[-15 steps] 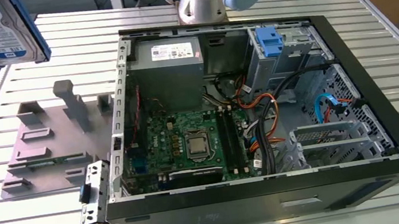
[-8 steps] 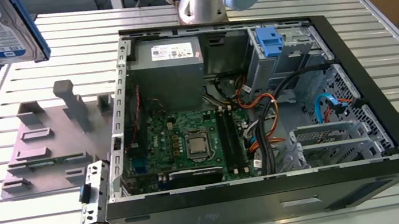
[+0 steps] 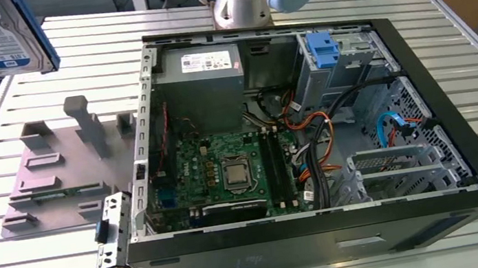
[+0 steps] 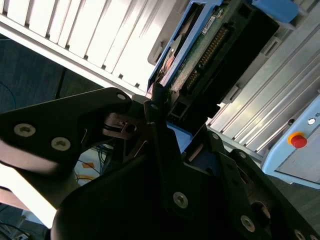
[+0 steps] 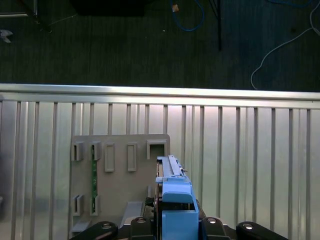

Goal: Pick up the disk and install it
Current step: 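Pick up the disk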

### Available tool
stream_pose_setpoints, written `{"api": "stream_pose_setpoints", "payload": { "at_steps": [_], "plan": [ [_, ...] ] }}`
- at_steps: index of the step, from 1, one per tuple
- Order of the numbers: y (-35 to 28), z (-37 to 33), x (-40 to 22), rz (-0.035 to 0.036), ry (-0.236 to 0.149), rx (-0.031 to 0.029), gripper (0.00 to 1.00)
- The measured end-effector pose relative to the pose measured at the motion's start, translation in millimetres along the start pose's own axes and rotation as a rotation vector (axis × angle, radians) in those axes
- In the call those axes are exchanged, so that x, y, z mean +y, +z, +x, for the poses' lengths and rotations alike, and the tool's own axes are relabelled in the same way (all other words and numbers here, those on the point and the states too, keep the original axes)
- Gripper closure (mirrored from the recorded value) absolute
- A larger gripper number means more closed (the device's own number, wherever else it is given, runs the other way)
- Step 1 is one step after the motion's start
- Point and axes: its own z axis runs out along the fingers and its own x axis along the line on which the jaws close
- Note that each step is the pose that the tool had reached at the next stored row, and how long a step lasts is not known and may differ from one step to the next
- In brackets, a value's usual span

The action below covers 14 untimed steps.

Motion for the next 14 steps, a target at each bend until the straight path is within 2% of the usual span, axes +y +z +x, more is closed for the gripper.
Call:
{"api": "stream_pose_setpoints", "payload": {
  "at_steps": [3, 14],
  "plan": [
    [-3.0, -0.1, 0.1, 0.0001, 0.000, -0.0001, 0.64],
    [-5.0, -0.1, 0.1, 0.0001, 0.000, 0.0000, 0.64]
  ]
}}
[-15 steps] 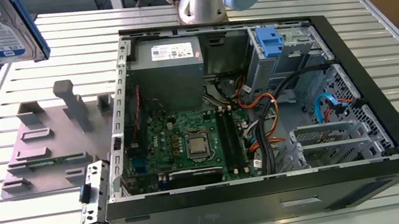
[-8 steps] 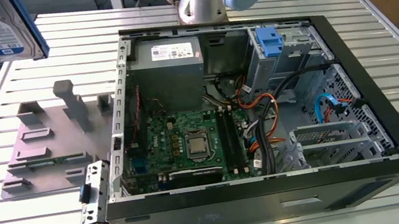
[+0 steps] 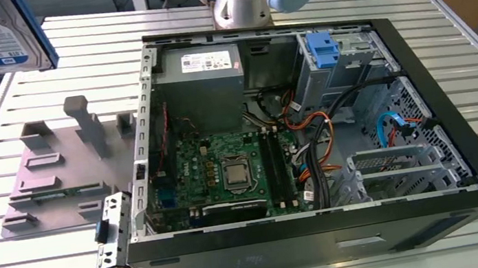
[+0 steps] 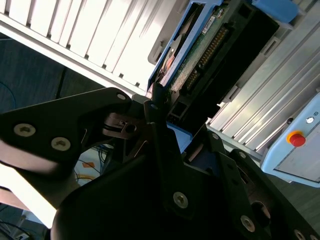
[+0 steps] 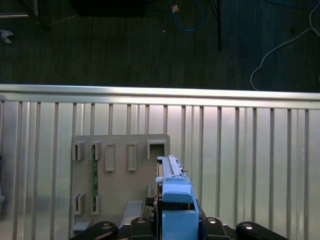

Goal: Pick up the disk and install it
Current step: 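Pick up the disk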

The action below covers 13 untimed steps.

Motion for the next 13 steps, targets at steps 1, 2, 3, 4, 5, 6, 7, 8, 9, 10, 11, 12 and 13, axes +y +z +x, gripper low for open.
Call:
{"api": "stream_pose_setpoints", "payload": {
  "at_steps": [1, 2, 3, 4, 5, 6, 7, 8, 9, 10, 11, 12, 13],
  "plan": [
    [-0.1, 0.0, 0.0, 0.0000, 0.000, 0.0000, 0.64],
    [-0.4, 0.0, 0.0, 0.0000, 0.000, 0.0000, 0.64],
    [-0.5, 0.0, 0.0, 0.0000, 0.000, 0.0000, 0.64],
    [-1.6, 0.0, 0.0, 0.0000, 0.000, 0.0000, 0.64],
    [-2.8, -0.1, 0.0, 0.0000, 0.000, 0.0000, 0.64],
    [-3.0, -0.1, 0.0, -0.0001, 0.000, 0.0000, 0.64],
    [-3.1, -0.1, 0.0, 0.0000, 0.000, 0.0000, 0.64],
    [-3.4, -0.1, 0.0, -0.0001, 0.000, 0.0000, 0.64],
    [-3.8, -0.1, 0.1, -0.0002, 0.000, 0.0001, 0.64],
    [-4.0, -0.1, 0.1, -0.0001, 0.000, 0.0001, 0.64],
    [-4.2, -0.1, 0.1, 0.0000, 0.000, 0.0000, 0.64],
    [-4.4, -0.1, 0.0, 0.0000, 0.000, 0.0000, 0.64],
    [-4.6, -0.1, 0.1, 0.0001, 0.000, 0.0000, 0.64]
  ]
}}
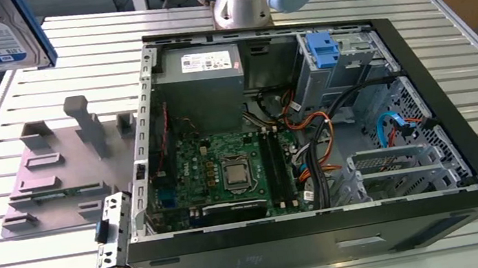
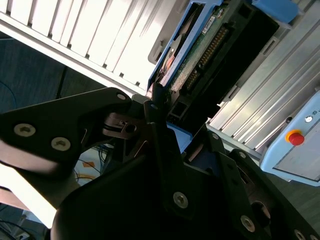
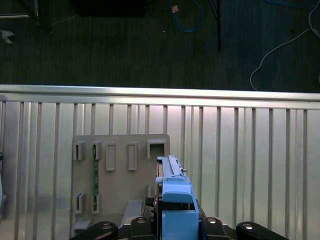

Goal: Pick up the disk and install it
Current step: 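Pick up the disk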

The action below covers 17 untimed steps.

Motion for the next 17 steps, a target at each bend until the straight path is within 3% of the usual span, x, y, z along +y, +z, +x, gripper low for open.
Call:
{"api": "stream_pose_setpoints", "payload": {
  "at_steps": [17],
  "plan": [
    [-4.7, -0.1, 0.1, -0.0001, 0.000, 0.0001, 0.64]
  ]
}}
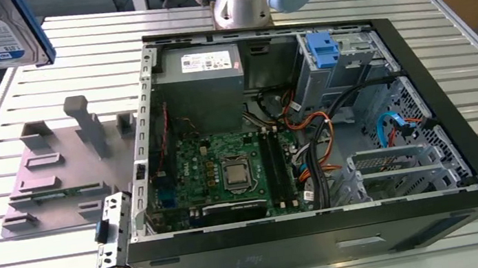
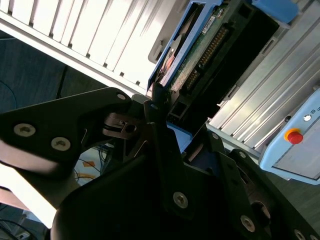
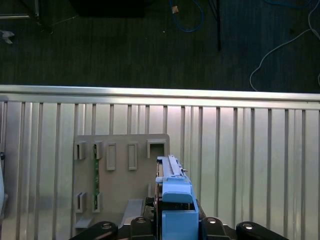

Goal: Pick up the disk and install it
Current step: 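Pick up the disk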

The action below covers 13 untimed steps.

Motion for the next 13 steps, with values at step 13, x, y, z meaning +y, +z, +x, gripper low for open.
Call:
{"api": "stream_pose_setpoints", "payload": {
  "at_steps": [13],
  "plan": [
    [-5.2, -0.1, 0.1, 0.0000, 0.000, 0.0000, 0.64]
  ]
}}
